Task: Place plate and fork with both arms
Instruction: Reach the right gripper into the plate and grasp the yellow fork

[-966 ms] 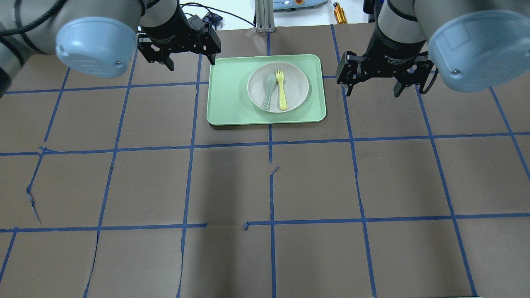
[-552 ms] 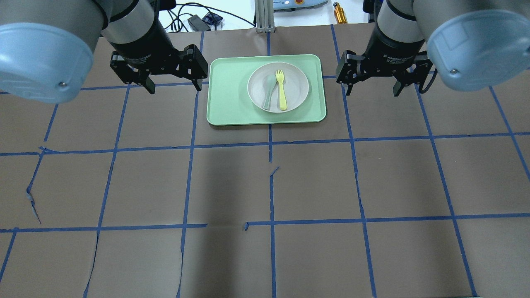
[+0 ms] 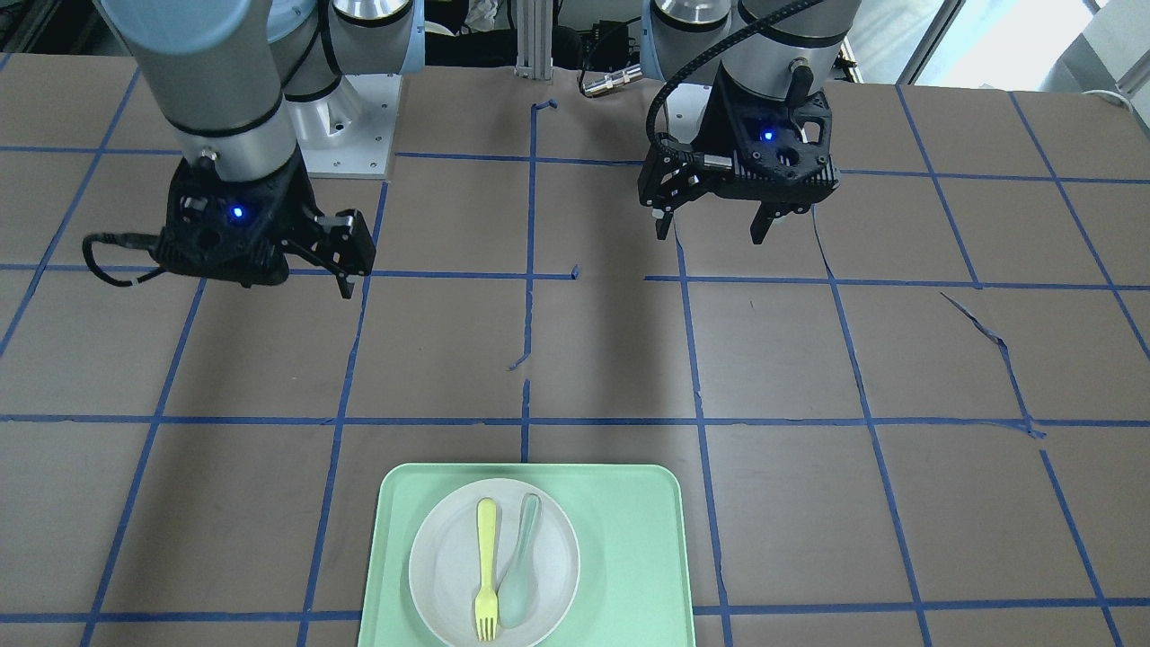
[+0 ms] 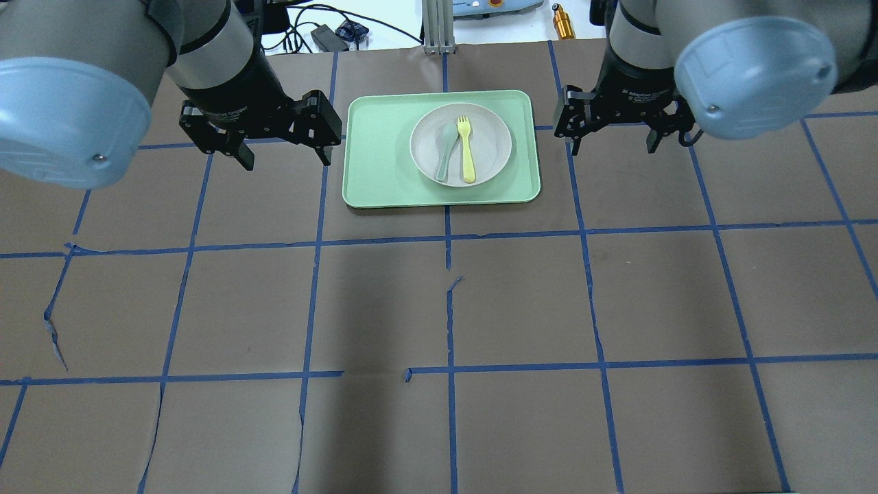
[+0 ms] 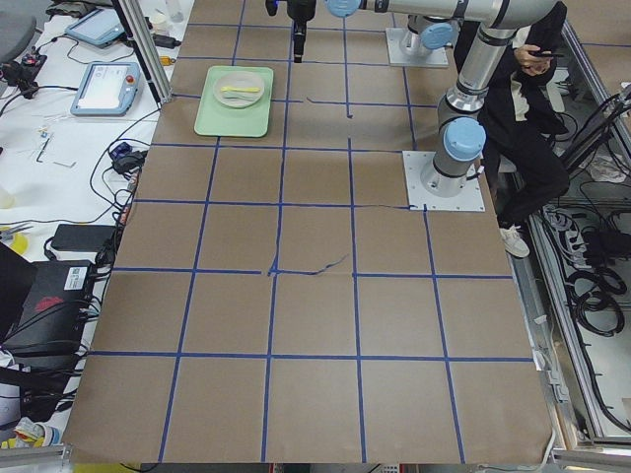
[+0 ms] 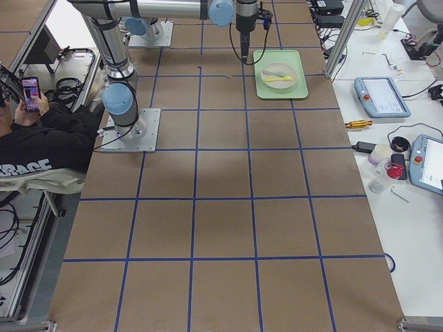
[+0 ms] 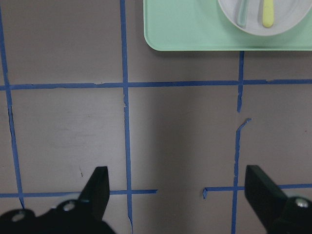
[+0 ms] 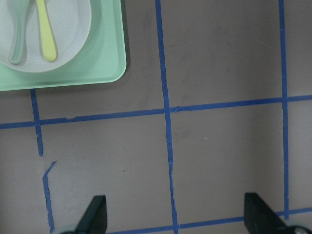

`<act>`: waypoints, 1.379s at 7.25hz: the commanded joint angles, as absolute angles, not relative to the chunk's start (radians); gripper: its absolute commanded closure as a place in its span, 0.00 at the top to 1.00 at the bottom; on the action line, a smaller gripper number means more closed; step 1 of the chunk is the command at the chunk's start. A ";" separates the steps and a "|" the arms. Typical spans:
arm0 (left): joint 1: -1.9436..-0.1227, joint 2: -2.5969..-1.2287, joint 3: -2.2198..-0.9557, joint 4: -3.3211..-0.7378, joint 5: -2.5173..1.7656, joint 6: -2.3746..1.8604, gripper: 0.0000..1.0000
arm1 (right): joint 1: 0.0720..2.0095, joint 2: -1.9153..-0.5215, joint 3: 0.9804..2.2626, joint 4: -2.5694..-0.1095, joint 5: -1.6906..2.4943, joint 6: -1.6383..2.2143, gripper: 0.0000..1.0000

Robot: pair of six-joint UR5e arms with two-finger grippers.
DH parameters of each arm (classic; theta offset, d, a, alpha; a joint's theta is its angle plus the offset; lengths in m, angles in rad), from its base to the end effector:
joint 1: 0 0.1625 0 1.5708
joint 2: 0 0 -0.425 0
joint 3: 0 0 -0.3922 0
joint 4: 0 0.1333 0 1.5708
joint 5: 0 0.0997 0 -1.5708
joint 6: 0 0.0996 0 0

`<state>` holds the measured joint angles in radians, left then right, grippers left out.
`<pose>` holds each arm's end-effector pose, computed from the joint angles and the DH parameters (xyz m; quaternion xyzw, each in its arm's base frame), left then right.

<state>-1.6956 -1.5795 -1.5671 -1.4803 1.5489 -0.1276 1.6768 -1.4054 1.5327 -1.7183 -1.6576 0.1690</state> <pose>-0.1971 -0.4829 0.4948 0.0009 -0.9990 0.0410 0.0162 0.1833 -0.5443 0.4347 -0.0319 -0.9985 0.0159 0.0416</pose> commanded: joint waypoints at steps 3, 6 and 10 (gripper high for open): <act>-1.695 -1.589 -1.572 -1.479 1.546 -0.135 1.00 | 1.778 -0.869 1.143 -1.834 -1.599 0.281 0.98; -1.695 -1.586 -1.600 -1.468 1.546 -0.140 1.00 | 1.779 -0.761 1.108 -1.916 -1.565 0.275 0.86; -1.695 -1.585 -1.598 -1.463 1.546 -0.135 1.00 | 1.813 -0.749 1.173 -1.992 -1.528 0.282 0.64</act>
<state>-1.6950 -1.5861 -1.5989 -1.4649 1.5469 -0.1348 1.8099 -0.7505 1.1418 -1.9507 -1.5366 0.2830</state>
